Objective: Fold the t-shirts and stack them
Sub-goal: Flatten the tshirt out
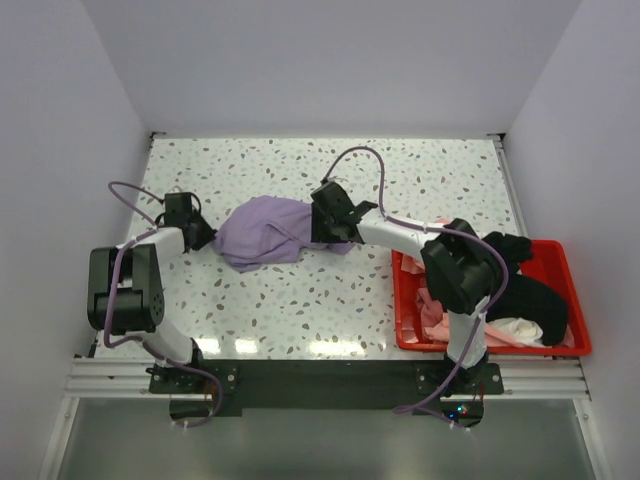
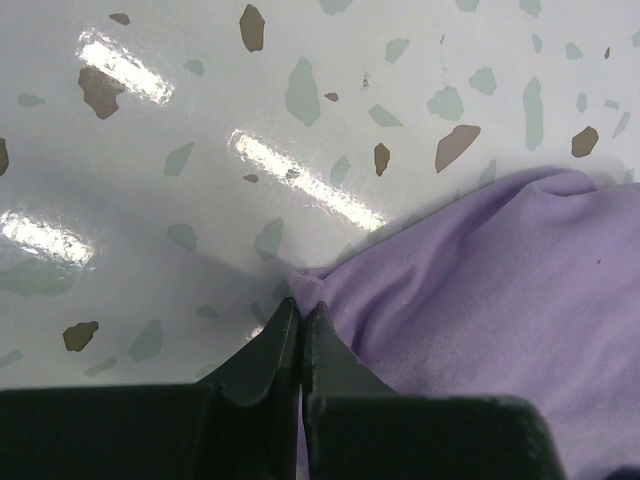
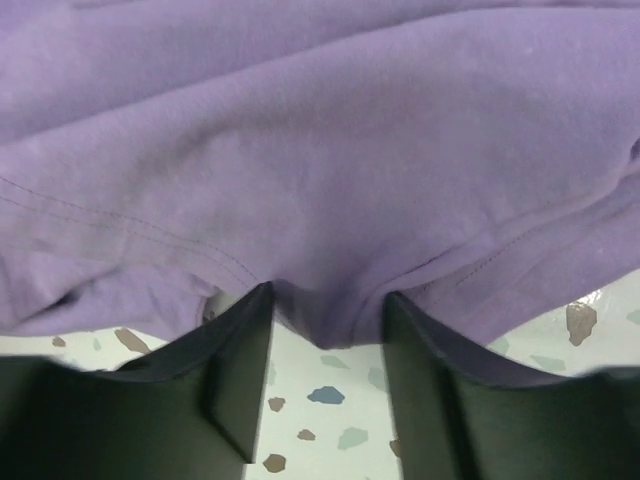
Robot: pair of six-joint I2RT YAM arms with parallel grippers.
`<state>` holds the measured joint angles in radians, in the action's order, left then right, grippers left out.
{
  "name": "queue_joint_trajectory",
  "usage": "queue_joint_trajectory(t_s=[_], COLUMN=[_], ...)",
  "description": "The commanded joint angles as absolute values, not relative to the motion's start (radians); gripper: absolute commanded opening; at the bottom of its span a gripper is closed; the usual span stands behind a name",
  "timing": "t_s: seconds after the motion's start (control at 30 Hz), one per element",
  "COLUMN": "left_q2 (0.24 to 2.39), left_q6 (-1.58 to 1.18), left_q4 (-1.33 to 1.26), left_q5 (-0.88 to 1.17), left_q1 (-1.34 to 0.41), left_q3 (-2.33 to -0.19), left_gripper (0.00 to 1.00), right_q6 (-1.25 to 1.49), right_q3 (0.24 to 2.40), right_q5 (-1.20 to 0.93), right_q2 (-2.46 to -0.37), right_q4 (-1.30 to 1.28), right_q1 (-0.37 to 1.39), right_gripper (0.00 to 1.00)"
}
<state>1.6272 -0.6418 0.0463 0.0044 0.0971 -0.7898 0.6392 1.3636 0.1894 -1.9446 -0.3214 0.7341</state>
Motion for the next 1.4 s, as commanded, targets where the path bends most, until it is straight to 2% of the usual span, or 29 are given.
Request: queue_joint_trajectory(t_s=[0.0,0.07,0.1,0.17,0.2,0.27,0.43,0.63,0.83,1.03,1.37], left_q2=[1.591,1.591,1.589,1.583,1.580,1.565,1.494,1.255,0.974,0.821,0.782], left_q6=[-0.614,-0.615,-0.617,-0.617,-0.618,-0.620,-0.655,-0.713,-0.773,-0.756,-0.638], left_q4=[0.034,0.037,0.040,0.040,0.044,0.048,0.089,0.147,0.205,0.325,0.417], left_q5=[0.003,0.003,0.003,0.003,0.003,0.003,-0.061,-0.098,-0.089,-0.061,-0.005], left_q1=[0.100,0.100,0.100,0.100,0.098,0.100,0.101,0.101,0.100,0.100,0.100], left_q3=[-0.787,-0.788,-0.788,-0.788,-0.788,-0.790,-0.793,-0.811,-0.900,-1.178,-1.745], left_gripper=[0.00,0.00,0.00,0.00,0.00,0.00,0.00,0.00,0.00,0.00,0.00], right_q6=[0.647,0.643,0.641,0.637,0.634,0.632,0.591,0.525,0.459,0.411,0.373], right_q3=[1.420,1.436,1.439,1.451,1.448,1.433,1.417,1.391,1.445,1.561,2.001], right_q5=[0.236,0.238,0.239,0.236,0.233,0.241,0.261,0.279,0.186,0.085,-0.164], right_q2=[-1.963,-1.970,-1.979,-1.982,-1.980,-1.962,-1.872,-1.637,-1.405,-1.215,-1.171], right_q4=[-0.308,-0.316,-0.321,-0.331,-0.334,-0.324,-0.331,-0.393,-0.436,-0.446,-0.601], right_q1=[0.733,0.735,0.735,0.733,0.735,0.733,0.736,0.736,0.735,0.735,0.736], right_gripper=[0.46,0.39,0.31,0.22,0.12,0.00,0.00,0.00,0.00,0.00,0.00])
